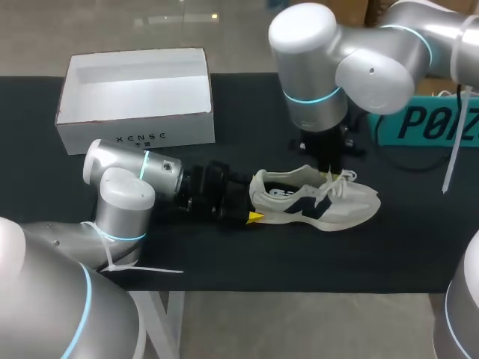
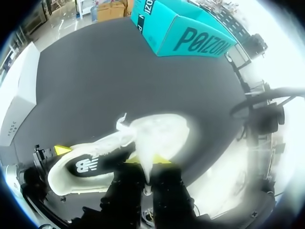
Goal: Take the shoe out of the shoebox, open the shoe tongue, remove and reinsert the insole, then place the shoe into the shoebox
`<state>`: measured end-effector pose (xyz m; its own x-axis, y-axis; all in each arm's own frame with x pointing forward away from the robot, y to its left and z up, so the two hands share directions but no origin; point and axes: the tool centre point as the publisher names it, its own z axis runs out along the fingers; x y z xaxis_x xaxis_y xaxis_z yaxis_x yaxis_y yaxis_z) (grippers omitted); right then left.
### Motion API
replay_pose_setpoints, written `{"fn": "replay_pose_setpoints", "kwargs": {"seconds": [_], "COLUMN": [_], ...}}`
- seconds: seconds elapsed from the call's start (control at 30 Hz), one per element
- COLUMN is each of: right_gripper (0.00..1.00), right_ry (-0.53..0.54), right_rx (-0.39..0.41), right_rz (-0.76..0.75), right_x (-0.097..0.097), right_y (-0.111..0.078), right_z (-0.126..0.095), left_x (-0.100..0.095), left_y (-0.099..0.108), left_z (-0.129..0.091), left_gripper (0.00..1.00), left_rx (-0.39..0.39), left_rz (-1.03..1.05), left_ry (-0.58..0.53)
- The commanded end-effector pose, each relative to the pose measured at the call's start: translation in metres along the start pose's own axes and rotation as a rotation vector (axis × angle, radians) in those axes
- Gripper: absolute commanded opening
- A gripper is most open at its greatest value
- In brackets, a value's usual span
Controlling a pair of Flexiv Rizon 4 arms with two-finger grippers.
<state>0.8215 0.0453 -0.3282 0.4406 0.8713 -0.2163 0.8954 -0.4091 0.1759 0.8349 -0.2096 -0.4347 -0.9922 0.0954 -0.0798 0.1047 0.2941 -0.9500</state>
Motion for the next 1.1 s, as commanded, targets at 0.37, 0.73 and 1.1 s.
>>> {"fn": "replay_pose_setpoints", "kwargs": {"seconds": [0.37, 0.73, 1.1], "right_gripper": [0.0, 1.0, 1.0], "right_ry": [0.041, 0.082, 0.061], "right_rx": [0.029, -0.026, -0.258], "right_rz": [0.224, 0.04, -0.696], "right_x": [-0.032, -0.016, -0.011], "right_y": [0.019, 0.006, -0.023], "right_z": [0.009, -0.035, -0.105], "left_x": [-0.001, -0.001, -0.001], "left_y": [0.002, 0.002, 0.002], "left_z": [0.0, 0.0, 0.0], "left_gripper": [0.0, 0.0, 0.0], "left_rx": [-0.004, -0.004, -0.004], "left_rz": [0.0, 0.0, 0.0], "left_ry": [0.003, 0.003, 0.003]}}
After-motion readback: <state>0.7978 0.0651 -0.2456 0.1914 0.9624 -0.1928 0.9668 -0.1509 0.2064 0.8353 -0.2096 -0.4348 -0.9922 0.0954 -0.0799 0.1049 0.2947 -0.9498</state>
